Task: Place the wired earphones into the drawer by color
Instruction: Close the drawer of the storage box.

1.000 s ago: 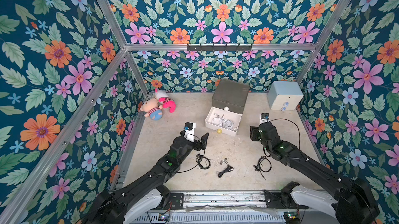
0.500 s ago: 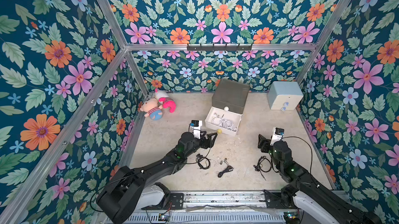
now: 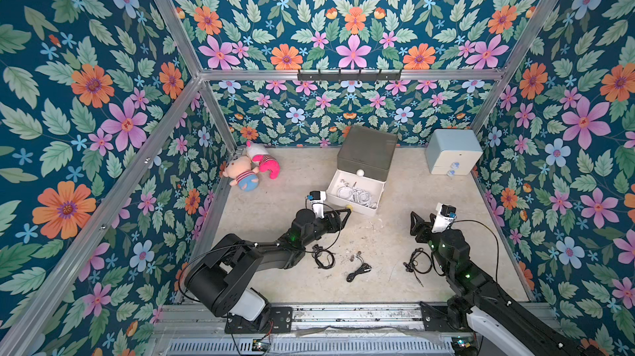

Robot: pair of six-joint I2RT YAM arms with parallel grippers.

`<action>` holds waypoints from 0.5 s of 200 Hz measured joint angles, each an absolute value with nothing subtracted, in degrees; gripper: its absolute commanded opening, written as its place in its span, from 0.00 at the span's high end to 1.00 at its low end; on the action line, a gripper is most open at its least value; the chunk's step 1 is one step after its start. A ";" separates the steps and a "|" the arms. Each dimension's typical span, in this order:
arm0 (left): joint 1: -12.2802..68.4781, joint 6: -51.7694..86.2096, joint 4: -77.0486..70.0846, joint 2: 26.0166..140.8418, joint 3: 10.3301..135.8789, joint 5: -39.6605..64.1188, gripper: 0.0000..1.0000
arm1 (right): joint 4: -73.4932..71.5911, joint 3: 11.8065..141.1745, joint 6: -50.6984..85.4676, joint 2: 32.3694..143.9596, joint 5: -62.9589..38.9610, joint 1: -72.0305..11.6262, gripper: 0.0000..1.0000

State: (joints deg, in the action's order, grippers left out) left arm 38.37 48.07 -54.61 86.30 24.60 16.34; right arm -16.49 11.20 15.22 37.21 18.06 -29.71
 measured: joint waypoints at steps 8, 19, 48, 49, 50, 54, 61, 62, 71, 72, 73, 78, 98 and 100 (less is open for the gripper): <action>38.37 48.88 -54.85 86.67 24.69 16.32 0.31 | -16.51 11.18 15.22 37.15 18.06 -29.71 0.22; 38.37 49.43 -54.96 87.09 24.88 16.29 0.33 | -16.53 11.14 15.27 36.99 18.06 -29.67 0.22; 38.37 50.81 -55.68 88.31 25.32 15.64 0.36 | -16.78 10.98 15.35 36.75 18.02 -29.69 0.22; 38.37 50.81 -55.68 88.36 25.32 15.62 0.36 | -16.78 10.98 15.35 36.75 18.02 -29.69 0.22; 38.37 50.83 -55.68 88.38 25.34 15.59 0.36 | -16.78 10.98 15.35 36.75 18.02 -29.69 0.22; 38.37 50.85 -55.68 88.62 25.45 15.35 0.37 | -16.80 10.98 15.35 36.75 18.02 -29.69 0.22; 38.37 51.00 -55.68 88.97 25.61 15.00 0.38 | -16.82 10.96 15.35 36.75 18.02 -29.69 0.22; 38.37 51.05 -55.68 89.01 25.65 14.98 0.38 | -16.82 10.96 15.35 36.75 18.02 -29.69 0.22; 38.37 51.07 -55.68 89.45 25.87 14.92 0.39 | -16.84 10.96 15.35 36.75 18.00 -29.69 0.22; 38.37 51.09 -55.68 89.49 25.89 14.92 0.40 | -16.84 10.96 15.35 36.75 18.00 -29.69 0.22; 38.37 51.09 -55.68 89.54 25.91 14.90 0.40 | -16.84 10.96 15.35 36.75 18.00 -29.69 0.22; 38.37 51.16 -55.68 89.80 26.09 14.85 0.40 | -16.84 10.96 15.35 36.75 17.98 -29.71 0.22; 38.37 52.07 -55.70 90.91 26.79 14.83 0.43 | -16.84 10.94 15.35 36.75 17.87 -29.74 0.22; 38.37 52.12 -55.70 91.05 26.85 14.83 0.43 | -16.84 10.94 15.35 36.75 17.87 -29.74 0.22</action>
State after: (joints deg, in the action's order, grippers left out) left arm 38.37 52.12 -55.70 91.05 26.85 14.83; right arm -16.84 10.94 15.35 36.75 17.87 -29.74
